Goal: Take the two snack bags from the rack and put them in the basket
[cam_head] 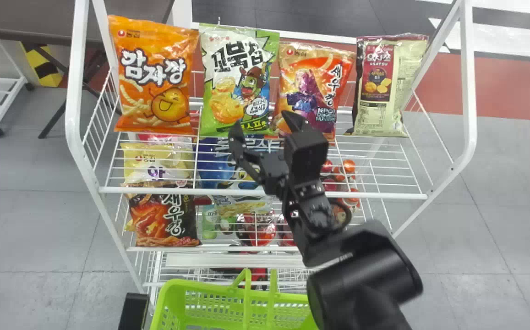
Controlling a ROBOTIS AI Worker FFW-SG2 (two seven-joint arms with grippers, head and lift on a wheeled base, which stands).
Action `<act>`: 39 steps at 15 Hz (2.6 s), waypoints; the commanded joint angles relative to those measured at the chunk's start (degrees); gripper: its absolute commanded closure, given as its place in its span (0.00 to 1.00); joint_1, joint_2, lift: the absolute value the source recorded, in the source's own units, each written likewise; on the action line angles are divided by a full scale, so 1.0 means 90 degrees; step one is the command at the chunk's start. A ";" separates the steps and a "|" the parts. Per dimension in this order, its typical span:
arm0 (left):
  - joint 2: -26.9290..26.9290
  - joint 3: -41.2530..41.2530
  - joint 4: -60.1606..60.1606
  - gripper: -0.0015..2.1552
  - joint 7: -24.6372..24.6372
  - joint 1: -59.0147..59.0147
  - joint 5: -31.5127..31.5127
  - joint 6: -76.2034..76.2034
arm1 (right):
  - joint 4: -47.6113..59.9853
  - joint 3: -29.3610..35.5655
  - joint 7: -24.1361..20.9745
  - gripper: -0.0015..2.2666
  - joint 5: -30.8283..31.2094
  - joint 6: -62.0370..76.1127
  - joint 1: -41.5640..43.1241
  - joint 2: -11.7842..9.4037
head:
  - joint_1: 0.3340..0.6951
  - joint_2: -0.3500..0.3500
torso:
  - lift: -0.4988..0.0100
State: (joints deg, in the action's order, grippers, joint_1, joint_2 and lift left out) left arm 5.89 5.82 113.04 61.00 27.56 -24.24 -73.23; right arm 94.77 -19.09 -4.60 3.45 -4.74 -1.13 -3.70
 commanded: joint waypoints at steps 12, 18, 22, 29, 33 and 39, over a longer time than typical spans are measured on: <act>0.0039 0.0067 -0.0030 0.99 -0.0010 0.0014 -0.0002 0.0016 | -0.2571 0.0012 0.0551 0.11 -0.0979 -0.0094 0.2128 0.0416 | 1.00 0.33 | 0.96; 0.0029 0.0067 -0.0108 0.99 0.0049 0.0004 -0.0012 0.0036 | -0.2649 0.0012 0.0736 0.36 -0.0910 -0.1070 0.2392 0.0416 | 1.00 0.36 | 0.96; 0.0029 0.0067 -0.0138 0.99 0.0068 -0.0006 -0.0022 0.0055 | -0.2629 0.0012 0.0814 0.99 -0.0803 -0.1246 0.2274 0.0416 | 1.00 0.36 | 0.96; 0.0029 0.0076 -0.0108 0.99 0.0068 0.0023 -0.0022 0.0055 | -0.1995 0.0099 0.0248 0.99 -0.0696 -0.1012 0.1835 0.0416 | 1.00 0.33 | 0.96; 0.0039 0.0086 -0.0099 0.99 0.0068 0.0033 -0.0012 0.0055 | -0.1780 0.0275 0.0092 0.99 -0.0754 -0.0817 0.1708 0.0416 | 1.00 0.31 | 0.96; 0.0029 0.0106 -0.0050 0.99 0.0049 0.0023 -0.0012 0.0055 | -0.0413 0.0334 0.0326 0.99 -0.1662 -0.0953 0.1093 0.0362 | 1.00 0.30 | 0.96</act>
State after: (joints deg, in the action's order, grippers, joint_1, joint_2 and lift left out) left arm 6.16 6.72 112.47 61.46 27.79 -24.33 -72.73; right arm 87.96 -16.14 -2.18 -9.36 -11.98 9.97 -0.15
